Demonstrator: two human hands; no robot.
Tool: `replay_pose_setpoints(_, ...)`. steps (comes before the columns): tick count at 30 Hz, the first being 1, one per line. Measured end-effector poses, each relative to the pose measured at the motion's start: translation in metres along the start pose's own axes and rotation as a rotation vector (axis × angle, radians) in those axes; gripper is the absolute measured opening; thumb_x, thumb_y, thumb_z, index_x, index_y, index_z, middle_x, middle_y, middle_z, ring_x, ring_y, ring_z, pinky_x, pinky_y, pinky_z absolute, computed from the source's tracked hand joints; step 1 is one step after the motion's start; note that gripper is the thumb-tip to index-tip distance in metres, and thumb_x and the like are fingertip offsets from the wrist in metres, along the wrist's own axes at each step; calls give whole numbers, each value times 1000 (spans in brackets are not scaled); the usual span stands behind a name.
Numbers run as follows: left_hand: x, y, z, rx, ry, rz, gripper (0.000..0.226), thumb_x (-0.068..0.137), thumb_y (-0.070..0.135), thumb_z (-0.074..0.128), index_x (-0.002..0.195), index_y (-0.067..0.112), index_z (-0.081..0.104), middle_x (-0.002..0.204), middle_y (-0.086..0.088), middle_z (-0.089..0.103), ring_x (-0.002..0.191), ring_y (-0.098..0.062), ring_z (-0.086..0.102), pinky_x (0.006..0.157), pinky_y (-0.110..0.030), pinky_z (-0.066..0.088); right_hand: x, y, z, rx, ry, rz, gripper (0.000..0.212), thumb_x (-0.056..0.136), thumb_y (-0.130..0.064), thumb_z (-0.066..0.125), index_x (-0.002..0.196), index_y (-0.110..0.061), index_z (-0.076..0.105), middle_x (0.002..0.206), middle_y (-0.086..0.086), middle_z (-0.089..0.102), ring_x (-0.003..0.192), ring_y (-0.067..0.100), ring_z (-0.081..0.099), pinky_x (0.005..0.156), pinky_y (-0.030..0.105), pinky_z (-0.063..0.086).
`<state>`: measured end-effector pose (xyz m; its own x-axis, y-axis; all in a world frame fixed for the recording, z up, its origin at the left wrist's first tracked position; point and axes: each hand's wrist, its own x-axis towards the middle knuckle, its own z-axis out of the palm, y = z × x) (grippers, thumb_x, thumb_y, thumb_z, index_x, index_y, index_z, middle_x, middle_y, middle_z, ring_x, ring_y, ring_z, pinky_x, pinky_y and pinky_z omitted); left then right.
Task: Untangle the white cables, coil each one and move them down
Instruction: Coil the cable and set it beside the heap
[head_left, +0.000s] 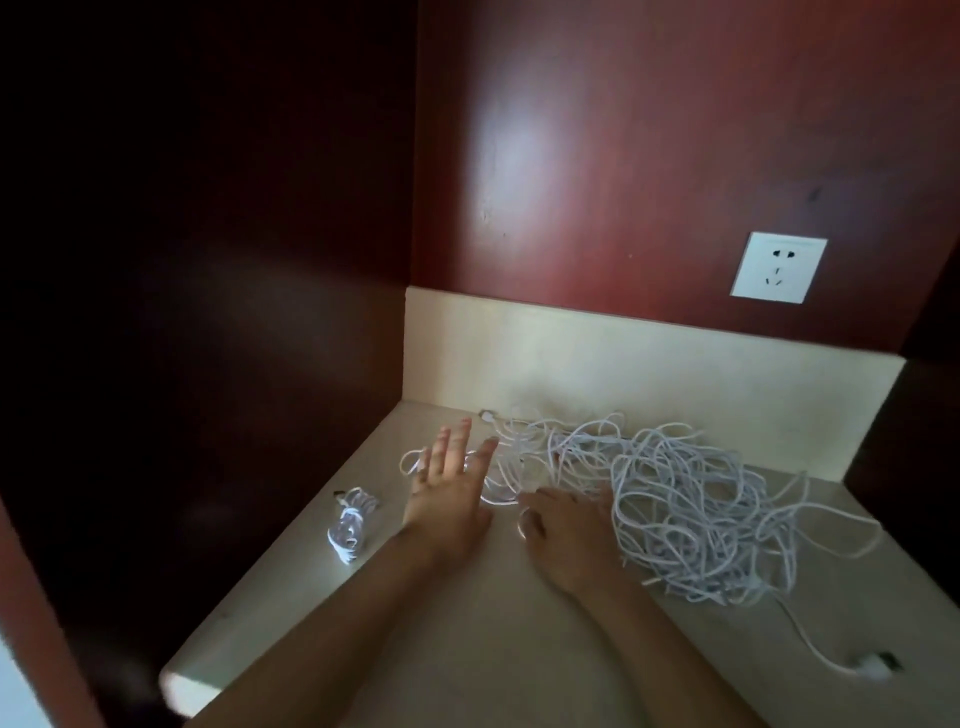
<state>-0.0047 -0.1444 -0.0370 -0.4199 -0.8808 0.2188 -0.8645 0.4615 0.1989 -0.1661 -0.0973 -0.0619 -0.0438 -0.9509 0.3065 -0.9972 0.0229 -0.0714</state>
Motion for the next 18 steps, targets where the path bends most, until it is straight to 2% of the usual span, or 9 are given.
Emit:
replay_pose_setpoints(2,8,10,6,55,-23,5,72,98,39,44,155,33,1,163,-3,-13,150,-25,-13,119,-50,-9,-5,12,-2,57,9,18,45,90,-40,30,124,-40,60,124,-16,61,121,14,54,105,37,3)
replay_pose_setpoints(4,12,20,13,75,-52,24,64,99,43,41,154,34,11,164,-3,4,151,-23,2,119,-53,-7,-12,26,-4,96,4,28,42,90,-41,34,119,-39,64,119,-17,62,118,11,54,113,45,-1)
replay_pose_setpoints(7,12,37,20,0,-22,96,60,95,38,47,151,33,25,156,4,29,144,-21,25,120,-42,13,-24,49,-12,133,27,25,37,90,-41,40,113,-38,69,112,-16,65,112,8,57,116,48,-1)
replay_pose_setpoints(9,9,51,23,-106,-1,137,59,93,36,51,149,33,31,151,7,36,140,-19,30,112,-34,29,-32,65,-18,158,59,38,40,86,-43,38,106,-36,73,102,-14,68,104,7,61,118,47,2)
replay_pose_setpoints(13,4,77,30,-257,24,194,58,88,34,57,144,33,43,141,7,48,131,-17,41,103,-32,41,-46,99,-28,201,55,69,36,81,-42,44,94,-33,76,97,-14,72,93,6,63,120,45,5)
replay_pose_setpoints(15,2,87,33,-312,12,247,58,86,30,58,142,30,47,138,5,52,128,-18,45,102,-30,41,-51,114,-33,217,65,83,30,80,-39,49,89,-32,77,91,-14,73,81,2,59,118,48,17)
replay_pose_setpoints(18,-3,99,35,-309,-21,335,60,83,33,53,142,28,48,137,4,55,126,-21,48,101,-29,41,-58,130,-39,231,88,156,26,76,-36,52,80,-31,78,80,-10,73,74,7,57,104,39,36)
